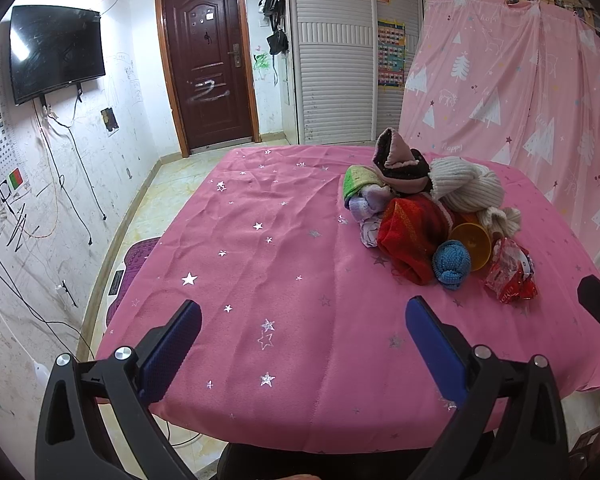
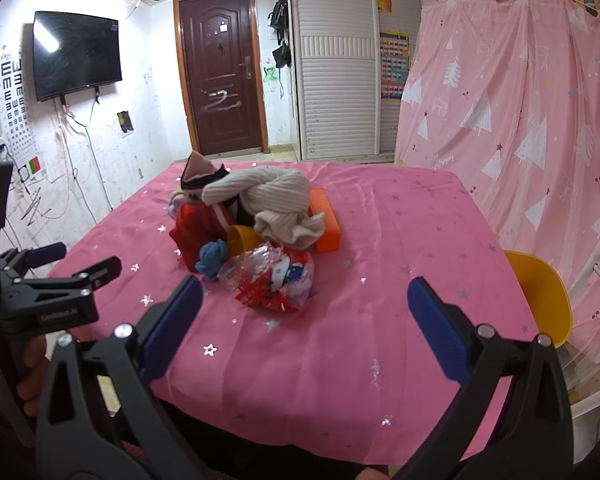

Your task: Collect trash

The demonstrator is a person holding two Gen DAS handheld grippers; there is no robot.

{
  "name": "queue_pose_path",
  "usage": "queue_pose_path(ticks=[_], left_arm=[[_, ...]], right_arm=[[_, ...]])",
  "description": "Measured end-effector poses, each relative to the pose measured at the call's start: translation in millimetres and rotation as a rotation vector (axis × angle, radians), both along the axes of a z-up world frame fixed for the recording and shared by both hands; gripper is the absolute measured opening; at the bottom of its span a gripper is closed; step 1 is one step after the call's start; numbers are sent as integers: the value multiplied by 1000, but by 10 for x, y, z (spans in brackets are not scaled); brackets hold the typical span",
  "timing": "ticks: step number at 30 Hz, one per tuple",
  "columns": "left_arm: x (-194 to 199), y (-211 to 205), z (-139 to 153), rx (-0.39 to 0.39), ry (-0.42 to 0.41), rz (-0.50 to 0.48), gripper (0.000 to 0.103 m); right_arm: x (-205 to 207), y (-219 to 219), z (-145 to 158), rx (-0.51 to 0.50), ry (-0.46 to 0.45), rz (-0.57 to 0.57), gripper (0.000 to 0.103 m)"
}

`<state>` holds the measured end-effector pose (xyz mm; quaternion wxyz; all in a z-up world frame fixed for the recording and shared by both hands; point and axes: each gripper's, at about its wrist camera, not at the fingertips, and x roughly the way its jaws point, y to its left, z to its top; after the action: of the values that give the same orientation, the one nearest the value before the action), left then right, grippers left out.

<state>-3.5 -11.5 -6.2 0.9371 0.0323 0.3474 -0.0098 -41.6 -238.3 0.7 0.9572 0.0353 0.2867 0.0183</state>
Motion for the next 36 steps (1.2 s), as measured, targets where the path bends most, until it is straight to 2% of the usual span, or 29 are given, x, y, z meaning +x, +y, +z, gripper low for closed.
queue_pose_path(ticks=[30, 36], left_arm=[[12, -9, 4, 7, 1, -6, 95], [138, 25, 140, -24, -14, -27, 95]], right_arm=[[21, 36, -19, -2, 2, 0, 99], [165, 8, -75, -3, 32, 13, 99]])
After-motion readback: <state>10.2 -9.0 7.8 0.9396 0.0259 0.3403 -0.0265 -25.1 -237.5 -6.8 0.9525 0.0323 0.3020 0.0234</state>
